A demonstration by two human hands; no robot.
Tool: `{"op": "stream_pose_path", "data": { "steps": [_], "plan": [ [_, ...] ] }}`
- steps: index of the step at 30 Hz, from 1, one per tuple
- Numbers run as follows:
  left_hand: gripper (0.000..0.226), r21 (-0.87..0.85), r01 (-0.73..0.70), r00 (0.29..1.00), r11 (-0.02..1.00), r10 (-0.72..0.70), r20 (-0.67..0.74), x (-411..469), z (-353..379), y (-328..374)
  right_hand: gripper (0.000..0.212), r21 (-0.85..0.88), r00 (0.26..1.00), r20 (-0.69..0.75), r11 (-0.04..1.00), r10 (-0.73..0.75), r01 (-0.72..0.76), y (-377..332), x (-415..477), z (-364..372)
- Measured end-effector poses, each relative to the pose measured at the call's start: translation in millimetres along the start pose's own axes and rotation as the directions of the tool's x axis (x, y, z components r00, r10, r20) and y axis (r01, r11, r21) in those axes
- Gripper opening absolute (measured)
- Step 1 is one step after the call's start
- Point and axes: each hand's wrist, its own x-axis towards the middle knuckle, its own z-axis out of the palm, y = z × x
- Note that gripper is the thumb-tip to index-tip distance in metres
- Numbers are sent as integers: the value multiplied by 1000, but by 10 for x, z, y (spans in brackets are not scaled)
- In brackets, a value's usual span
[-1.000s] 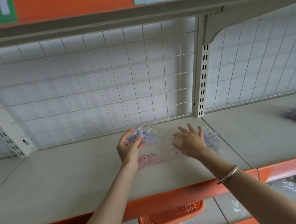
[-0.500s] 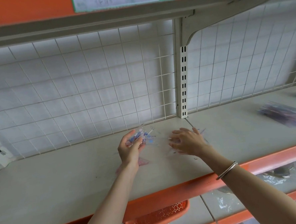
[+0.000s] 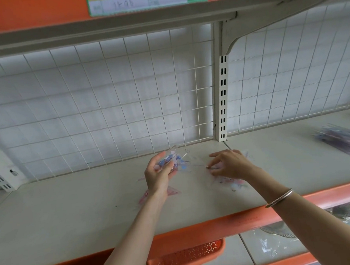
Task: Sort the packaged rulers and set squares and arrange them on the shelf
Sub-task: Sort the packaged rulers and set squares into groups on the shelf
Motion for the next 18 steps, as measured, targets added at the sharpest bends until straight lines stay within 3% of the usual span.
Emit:
{"op": "stream_pose_path", "data": {
  "steps": [3, 7, 9, 11, 14, 18],
  "plan": [
    [44, -42, 15, 1000, 999, -15, 3, 2, -31, 25, 34, 56, 994, -107, 998, -31, 37, -101, 38, -14],
    [47, -65, 24, 999, 998, -26, -20, 18, -92, 58, 41, 435, 998, -68, 900, -6, 35, -387, 88, -24],
    [47, -65, 18, 1000, 998, -19, -19, 41, -127, 62, 34, 682, 998, -38, 731, 42, -5, -505, 120, 10],
    [51, -70, 13, 1000, 997, -13, -5, 62, -170, 68, 23, 822, 992, -32, 568, 122, -43, -569, 155, 53],
    [55, -49, -9, 1000, 999, 9, -15, 60, -216, 90, 12, 923, 968, 12, 369, 252, -107, -604, 199, 92],
    [40, -82, -28, 994, 996, 20, -104, 96, -317, 124, 11, 985, 923, 112, 83, 369, -153, -622, 229, 72]
  ]
}}
